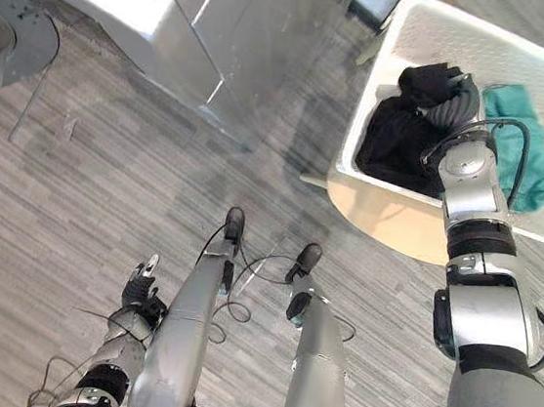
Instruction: Pick up the laundry basket with both hands and put the clothes into the washing machine.
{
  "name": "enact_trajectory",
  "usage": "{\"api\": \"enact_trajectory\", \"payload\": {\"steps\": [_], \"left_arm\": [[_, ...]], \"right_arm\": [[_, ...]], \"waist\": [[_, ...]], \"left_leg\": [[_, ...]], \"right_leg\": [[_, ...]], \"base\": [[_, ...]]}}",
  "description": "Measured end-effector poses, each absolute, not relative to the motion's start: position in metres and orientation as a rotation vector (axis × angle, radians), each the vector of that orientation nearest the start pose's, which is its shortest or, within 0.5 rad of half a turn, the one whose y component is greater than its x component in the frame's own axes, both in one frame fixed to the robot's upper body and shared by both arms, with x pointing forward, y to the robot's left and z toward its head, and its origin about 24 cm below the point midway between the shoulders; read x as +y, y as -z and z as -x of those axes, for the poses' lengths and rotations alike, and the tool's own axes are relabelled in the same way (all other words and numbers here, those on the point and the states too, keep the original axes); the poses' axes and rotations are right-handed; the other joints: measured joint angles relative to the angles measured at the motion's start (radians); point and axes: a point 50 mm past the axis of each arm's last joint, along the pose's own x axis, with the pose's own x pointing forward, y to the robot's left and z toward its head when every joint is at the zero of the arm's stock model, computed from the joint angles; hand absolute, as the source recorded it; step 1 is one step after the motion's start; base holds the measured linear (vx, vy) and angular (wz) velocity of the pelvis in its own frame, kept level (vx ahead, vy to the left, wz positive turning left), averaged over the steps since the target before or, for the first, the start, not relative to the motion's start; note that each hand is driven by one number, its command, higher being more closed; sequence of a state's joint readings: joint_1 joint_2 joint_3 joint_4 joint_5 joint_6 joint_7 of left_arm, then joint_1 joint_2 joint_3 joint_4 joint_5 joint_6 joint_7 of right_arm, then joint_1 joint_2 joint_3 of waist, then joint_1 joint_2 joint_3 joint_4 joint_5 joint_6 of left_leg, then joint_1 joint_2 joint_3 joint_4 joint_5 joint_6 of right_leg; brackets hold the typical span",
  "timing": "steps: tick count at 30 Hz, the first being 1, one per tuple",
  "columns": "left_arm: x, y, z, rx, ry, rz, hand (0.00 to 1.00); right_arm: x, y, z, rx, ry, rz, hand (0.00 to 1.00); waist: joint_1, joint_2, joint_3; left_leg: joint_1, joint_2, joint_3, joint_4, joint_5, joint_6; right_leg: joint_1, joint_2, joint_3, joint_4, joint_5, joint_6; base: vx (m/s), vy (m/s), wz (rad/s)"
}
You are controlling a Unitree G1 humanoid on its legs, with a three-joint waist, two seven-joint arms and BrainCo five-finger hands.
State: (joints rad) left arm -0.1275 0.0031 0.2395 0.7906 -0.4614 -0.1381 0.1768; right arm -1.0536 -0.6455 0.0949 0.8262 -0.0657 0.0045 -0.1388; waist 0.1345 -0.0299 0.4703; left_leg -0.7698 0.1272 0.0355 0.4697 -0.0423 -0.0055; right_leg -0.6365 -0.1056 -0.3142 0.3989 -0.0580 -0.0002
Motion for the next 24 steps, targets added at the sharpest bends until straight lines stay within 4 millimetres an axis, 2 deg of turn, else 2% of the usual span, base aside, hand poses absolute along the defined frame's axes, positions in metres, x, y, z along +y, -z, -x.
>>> {"api": "enact_trajectory", "payload": {"steps": [4, 6, 7, 9, 12, 14, 15, 16, 17, 18, 19, 21, 22, 23, 24], "left_arm": [[0.205, 0.107, -0.192, 0.594, -0.584, 0.451, 0.00], [0.208, 0.116, -0.182, 0.650, -0.603, 0.443, 0.00], [0.208, 0.118, -0.180, 0.665, -0.605, 0.442, 0.00], [0.214, 0.126, -0.162, 0.716, -0.637, 0.442, 0.00], [0.217, 0.136, -0.139, 0.782, -0.681, 0.457, 0.00], [0.229, 0.138, -0.128, 0.789, -0.745, 0.463, 0.00], [0.244, 0.135, -0.124, 0.765, -0.811, 0.477, 0.00], [0.266, 0.126, -0.122, 0.702, -0.880, 0.477, 0.00], [0.278, 0.119, -0.122, 0.661, -0.913, 0.470, 0.00], [0.302, 0.101, -0.128, 0.558, -0.970, 0.440, 0.00], [0.315, 0.088, -0.133, 0.489, -0.987, 0.419, 0.00], [0.348, 0.022, -0.162, 0.192, -0.988, 0.302, 0.00], [0.351, 0.003, -0.171, 0.117, -0.978, 0.260, 0.00], [0.350, -0.033, -0.186, -0.035, -0.950, 0.195, 0.00], [0.344, -0.057, -0.197, -0.138, -0.918, 0.161, 0.00]], "right_arm": [[-0.262, -0.278, -0.385, -0.398, 0.383, 0.557, 1.00], [-0.250, -0.296, -0.366, -0.557, 0.364, 0.539, 1.00], [-0.247, -0.299, -0.360, -0.594, 0.363, 0.537, 1.00], [-0.242, -0.297, -0.347, -0.659, 0.365, 0.512, 1.00], [-0.253, -0.289, -0.331, -0.690, 0.427, 0.457, 1.00], [-0.262, -0.281, -0.321, -0.692, 0.465, 0.451, 1.00], [-0.266, -0.275, -0.314, -0.691, 0.482, 0.452, 1.00], [-0.269, -0.268, -0.310, -0.681, 0.495, 0.468, 1.00], [-0.271, -0.264, -0.309, -0.674, 0.504, 0.476, 1.00], [-0.274, -0.259, -0.307, -0.662, 0.516, 0.478, 1.00], [-0.276, -0.257, -0.306, -0.656, 0.522, 0.482, 1.00], [-0.280, -0.257, -0.304, -0.659, 0.543, 0.504, 1.00], [-0.282, -0.258, -0.303, -0.662, 0.551, 0.505, 1.00], [-0.284, -0.259, -0.302, -0.669, 0.560, 0.501, 1.00], [-0.284, -0.260, -0.302, -0.671, 0.559, 0.501, 1.00]], "waist": [[-0.013, -0.013, -0.010], [-0.015, -0.016, -0.016], [-0.017, -0.017, -0.025], [-0.021, -0.026, -0.103], [-0.022, -0.030, -0.174], [-0.020, -0.031, -0.232], [-0.020, -0.032, -0.268], [-0.021, -0.033, -0.304], [-0.023, -0.033, -0.321], [-0.026, -0.032, -0.349], [-0.029, -0.032, -0.365], [-0.040, -0.031, -0.407], [-0.039, -0.030, -0.414], [-0.038, -0.027, -0.422], [-0.039, -0.025, -0.423]], "left_leg": [[0.134, 0.006, 0.042, -0.027, -0.011, -0.006], [0.229, 0.002, 0.058, -0.062, -0.012, -0.007], [0.248, -0.001, 0.059, -0.072, -0.012, -0.008], [0.292, -0.010, 0.069, -0.111, -0.008, -0.012], [0.406, -0.034, 0.076, -0.180, -0.005, -0.017], [0.460, -0.044, 0.075, -0.223, -0.003, -0.019], [0.498, -0.047, 0.073, -0.252, -0.002, -0.021], [0.533, -0.052, 0.069, -0.280, 0.001, -0.025], [0.551, -0.056, 0.065, -0.293, 0.001, -0.025], [0.583, -0.058, 0.064, -0.315, 0.001, -0.026], [0.594, -0.060, 0.062, -0.324, 0.002, -0.026], [0.623, -0.063, 0.049, -0.338, 0.001, -0.026], [0.631, -0.066, 0.047, -0.342, 0.001, -0.026], [0.651, -0.075, 0.044, -0.349, 0.002, -0.025], [0.669, -0.077, 0.043, -0.350, 0.002, -0.025]], "right_leg": [[0.095, 0.000, 0.030, 0.002, -0.024, 0.008], [0.167, -0.005, 0.040, 0.000, -0.039, 0.013], [0.183, -0.007, 0.040, 0.001, -0.042, 0.012], [0.205, -0.015, 0.040, 0.000, -0.056, 0.016], [0.294, -0.034, 0.039, -0.010, -0.081, 0.023], [0.341, -0.036, 0.038, -0.035, -0.088, 0.030], [0.376, -0.035, 0.037, -0.059, -0.088, 0.031], [0.408, -0.034, 0.035, -0.081, -0.089, 0.032], [0.424, -0.033, 0.035, -0.092, -0.089, 0.033], [0.455, -0.030, 0.036, -0.114, -0.089, 0.034], [0.469, -0.027, 0.036, -0.126, -0.088, 0.036], [0.516, -0.016, 0.036, -0.185, -0.072, 0.043], [0.530, -0.014, 0.036, -0.199, -0.065, 0.044], [0.561, -0.013, 0.037, -0.227, -0.055, 0.047], [0.585, -0.012, 0.039, -0.246, -0.049, 0.051]], "base": [[-0.02, -0.071, -0.19], [0.01, -0.060, -0.08], [0.03, -0.056, 0.05], [0.10, -0.053, 0.05], [0.14, -0.014, 0.11], [0.16, 0.006, 0.08], [0.19, 0.014, 0.02], [0.22, 0.018, 0.01], [0.19, 0.014, 0.00], [0.18, 0.009, 0.00], [0.18, 0.002, 0.03], [0.17, 0.004, 0.00], [0.13, 0.024, -0.06], [0.09, 0.026, -0.06], [0.10, 0.027, -0.09]]}}
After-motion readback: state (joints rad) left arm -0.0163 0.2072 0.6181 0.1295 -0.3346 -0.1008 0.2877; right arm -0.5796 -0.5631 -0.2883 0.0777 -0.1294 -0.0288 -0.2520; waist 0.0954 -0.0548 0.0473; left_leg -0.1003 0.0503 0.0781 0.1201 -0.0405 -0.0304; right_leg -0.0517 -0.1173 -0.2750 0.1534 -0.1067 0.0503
